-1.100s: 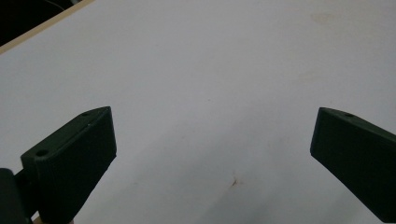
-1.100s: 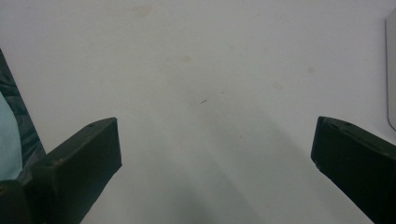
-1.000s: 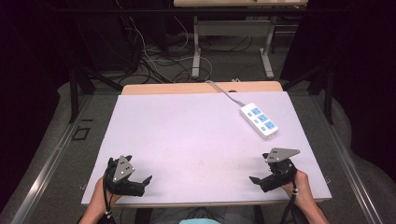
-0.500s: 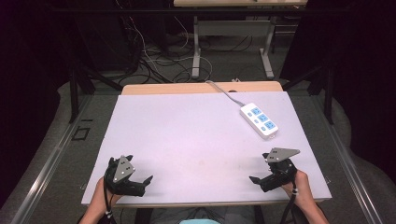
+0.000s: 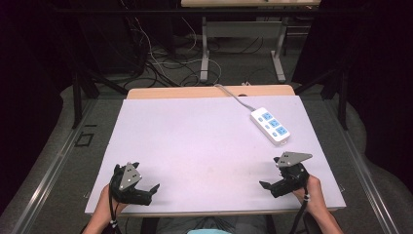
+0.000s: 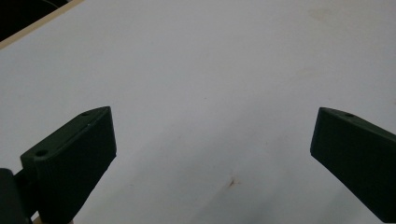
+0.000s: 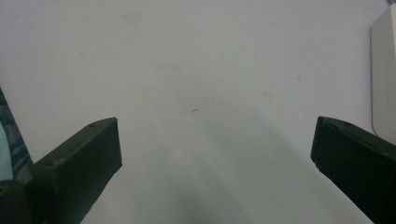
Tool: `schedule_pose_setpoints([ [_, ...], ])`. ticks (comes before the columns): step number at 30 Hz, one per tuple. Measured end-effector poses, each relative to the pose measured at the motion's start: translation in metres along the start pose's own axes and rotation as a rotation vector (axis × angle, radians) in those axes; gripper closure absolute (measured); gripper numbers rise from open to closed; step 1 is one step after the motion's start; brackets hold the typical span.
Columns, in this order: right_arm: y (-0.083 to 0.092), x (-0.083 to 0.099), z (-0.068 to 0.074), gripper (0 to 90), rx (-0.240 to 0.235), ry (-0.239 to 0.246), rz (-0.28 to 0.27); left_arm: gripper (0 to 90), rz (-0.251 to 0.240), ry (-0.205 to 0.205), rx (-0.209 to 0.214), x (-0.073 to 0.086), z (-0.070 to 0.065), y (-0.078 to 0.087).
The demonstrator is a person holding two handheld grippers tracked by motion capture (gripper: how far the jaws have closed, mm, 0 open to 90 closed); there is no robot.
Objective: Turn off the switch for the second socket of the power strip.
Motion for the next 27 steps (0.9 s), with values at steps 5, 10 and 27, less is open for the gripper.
schedule_pose_setpoints([
  [5, 0.001, -0.002, -0.006, 1.4, 0.023, -0.025, -0.005, 0.0, 0.001, -0.003, -0.004, -0.001, 0.0, 0.0],
  [10, 0.002, -0.003, -0.01, 1.4, 0.04, -0.046, -0.007, 0.0, 0.002, -0.003, -0.008, 0.0, 0.0, -0.001],
  [27, -0.003, -0.007, -0.027, 1.4, 0.063, -0.063, -0.006, 0.0, 0.01, -0.007, -0.004, 0.0, 0.0, -0.002],
])
Point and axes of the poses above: each handheld gripper's, and its own axes: y roughly backward along the jaws, x roughly out of its underside, z roughly to its left, the point moved 3 cm from there along -y, roughly forward along the jaws
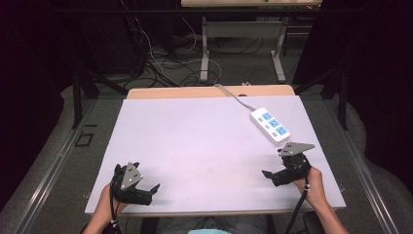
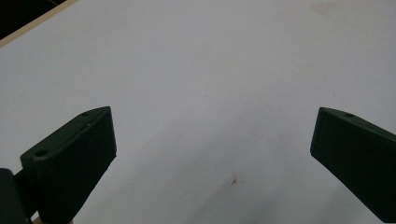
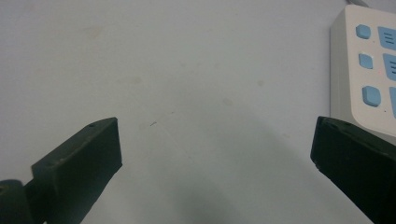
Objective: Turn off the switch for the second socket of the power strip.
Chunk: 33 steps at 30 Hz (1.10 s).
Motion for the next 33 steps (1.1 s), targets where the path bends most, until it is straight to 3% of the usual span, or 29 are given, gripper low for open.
schedule_pose_setpoints([
  [19, -0.01, -0.007, -0.022, 1.8, 0.034, -0.039, 0.012, 0.0, 0.003, -0.003, 0.007, 0.0, -0.001, -0.001],
  [24, -0.015, -0.009, -0.027, 1.8, 0.034, -0.023, 0.016, 0.0, 0.006, -0.008, 0.007, 0.0, -0.001, -0.001],
  [33, -0.019, -0.015, -0.032, 2.1, 0.043, -0.038, 0.037, 0.0, 0.009, -0.009, 0.007, 0.0, -0.001, -0.001],
])
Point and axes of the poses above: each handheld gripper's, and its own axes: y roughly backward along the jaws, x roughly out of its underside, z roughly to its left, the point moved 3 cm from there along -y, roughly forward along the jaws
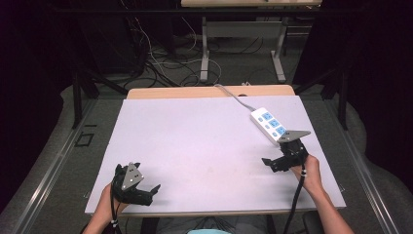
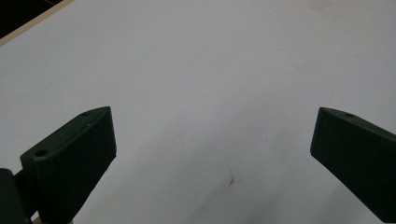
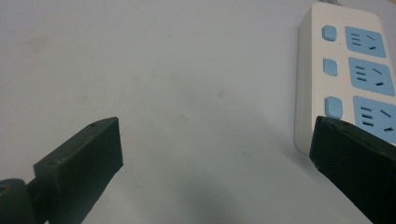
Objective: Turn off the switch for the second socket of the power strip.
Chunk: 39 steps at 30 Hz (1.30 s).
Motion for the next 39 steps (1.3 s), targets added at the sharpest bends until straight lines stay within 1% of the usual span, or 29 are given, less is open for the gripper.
schedule_pose_setpoints([
  [2, -0.002, -0.002, -0.002, 2.2, -0.002, 0.012, -0.003, 0.0, 0.0, 0.0, 0.0, 0.0, 0.0, 0.0],
  [3, -0.003, -0.004, -0.002, 2.2, -0.006, 0.004, 0.001, 0.0, 0.0, 0.001, 0.0, 0.0, 0.0, 0.0],
  [4, -0.004, -0.005, -0.002, 2.2, 0.003, -0.002, 0.005, 0.0, 0.0, 0.0, 0.001, 0.0, 0.0, 0.0],
  [6, -0.005, -0.006, -0.004, 2.2, 0.0, 0.012, 0.002, 0.0, -0.001, -0.004, -0.001, 0.0, 0.0, 0.0],
  [8, -0.007, -0.008, -0.005, 2.1, -0.005, 0.002, 0.007, 0.0, -0.001, -0.002, 0.001, 0.0, 0.0, 0.0],
  [9, -0.007, -0.008, -0.005, 2.1, 0.001, -0.002, 0.015, 0.0, 0.0, -0.005, 0.003, 0.0, 0.0, 0.0],
  [10, -0.008, -0.009, -0.006, 2.1, -0.007, -0.008, 0.011, 0.0, -0.002, -0.006, 0.002, 0.0, 0.0, 0.0],
  [12, -0.009, -0.01, -0.007, 2.0, 0.0, -0.009, 0.013, 0.0, 0.0, 0.0, 0.002, 0.0, 0.0, 0.0],
  [14, -0.01, -0.011, -0.009, 2.0, -0.007, -0.005, 0.016, 0.0, -0.002, 0.0, 0.001, 0.0, 0.0, 0.0],
  [15, -0.011, -0.011, -0.01, 2.0, -0.006, -0.012, 0.013, 0.0, -0.001, 0.0, 0.002, 0.0, 0.0, 0.0],
  [16, -0.012, -0.012, -0.011, 1.8, -0.017, -0.022, 0.012, 0.0, -0.003, 0.0, 0.003, 0.0, 0.0, 0.0],
  [17, -0.012, -0.012, -0.012, 1.8, -0.023, -0.023, 0.01, 0.0, -0.001, -0.007, 0.002, 0.0, 0.0, 0.0],
  [18, -0.012, -0.013, -0.014, 1.8, -0.019, -0.023, 0.008, 0.0, 0.0, -0.007, 0.002, 0.0, 0.0, 0.0],
  [19, -0.013, -0.015, -0.016, 1.7, -0.031, -0.038, 0.007, 0.0, 0.0, -0.005, 0.004, 0.0, 0.0, -0.001],
  [22, -0.015, -0.015, -0.019, 1.7, -0.03, -0.046, 0.008, 0.0, -0.001, -0.005, 0.004, 0.0, -0.001, -0.001],
  [23, -0.016, -0.016, -0.02, 1.7, -0.037, -0.055, 0.012, 0.0, -0.001, -0.005, 0.002, 0.0, -0.001, -0.001],
  [26, -0.02, -0.016, -0.026, 1.6, -0.033, -0.059, 0.015, 0.0, -0.002, -0.002, 0.0, 0.0, 0.0, -0.001],
  [28, -0.021, -0.017, -0.027, 1.6, -0.036, -0.068, 0.017, 0.0, -0.002, -0.004, 0.002, 0.0, 0.0, -0.001],
  [33, -0.024, -0.019, -0.032, 1.4, -0.035, -0.071, 0.019, 0.0, -0.001, -0.007, 0.004, 0.0, -0.001, -0.001],
  [35, -0.025, -0.021, -0.035, 1.1, -0.034, -0.082, 0.021, 0.0, -0.002, -0.005, 0.004, 0.0, -0.001, -0.001],
  [36, -0.025, -0.021, -0.035, 1.1, -0.034, -0.082, 0.021, 0.0, -0.003, -0.008, 0.005, 0.0, -0.001, -0.001],
  [37, -0.027, -0.022, -0.039, 0.9, -0.027, -0.074, 0.024, 0.0, -0.002, -0.008, 0.005, 0.0, -0.001, -0.001],
  [39, -0.029, -0.023, -0.04, 0.8, -0.03, -0.081, 0.025, 0.0, -0.001, -0.008, 0.004, 0.0, -0.001, -0.001],
])
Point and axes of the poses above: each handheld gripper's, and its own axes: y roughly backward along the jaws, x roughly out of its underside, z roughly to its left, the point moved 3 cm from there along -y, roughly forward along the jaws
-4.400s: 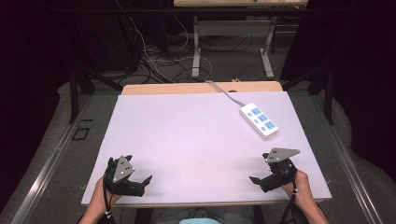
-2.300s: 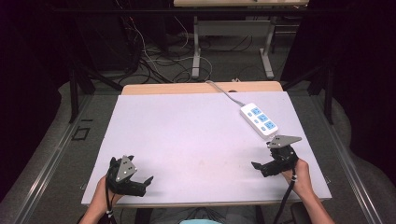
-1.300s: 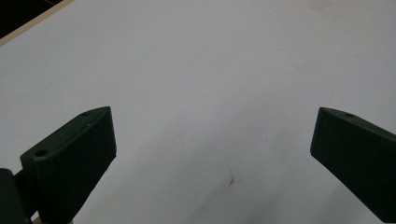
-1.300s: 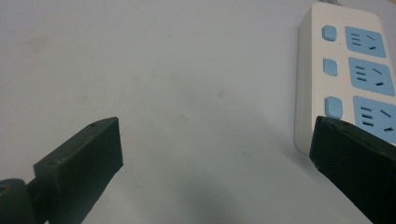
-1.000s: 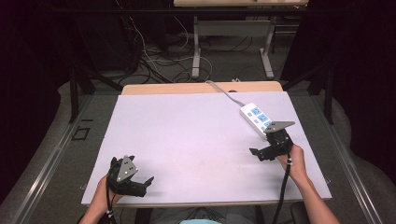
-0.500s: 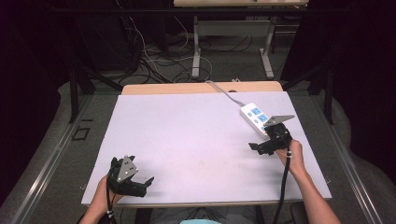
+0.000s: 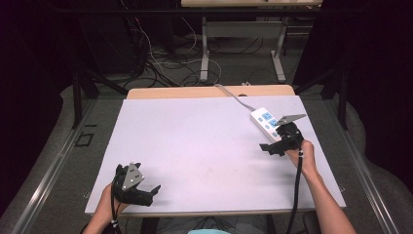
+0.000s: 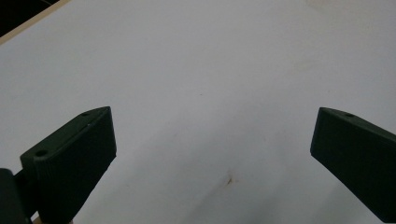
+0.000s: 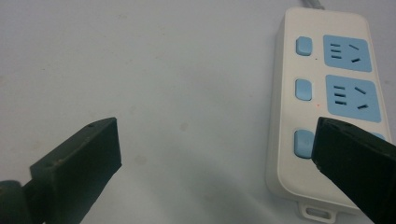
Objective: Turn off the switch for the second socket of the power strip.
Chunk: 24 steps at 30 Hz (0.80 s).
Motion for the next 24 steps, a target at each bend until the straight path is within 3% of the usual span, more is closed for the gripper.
schedule_pose_setpoints([
  [16, -0.009, -0.014, -0.017, 0.0, 0.008, -0.033, -0.025, 0.0, 0.002, 0.003, -0.001, 0.0, 0.0, 0.0],
  [18, -0.01, -0.015, -0.019, 0.0, 0.008, -0.019, -0.028, 0.0, -0.001, -0.003, -0.008, 0.0, 0.0, 0.0],
  [19, -0.01, -0.017, -0.018, 0.0, 0.008, -0.036, -0.029, 0.0, -0.001, -0.001, -0.007, 0.0, 0.0, 0.0],
  [24, -0.011, -0.021, -0.022, 0.0, 0.013, -0.016, -0.038, 0.0, 0.005, -0.004, 0.0, 0.0, 0.0, 0.0],
])
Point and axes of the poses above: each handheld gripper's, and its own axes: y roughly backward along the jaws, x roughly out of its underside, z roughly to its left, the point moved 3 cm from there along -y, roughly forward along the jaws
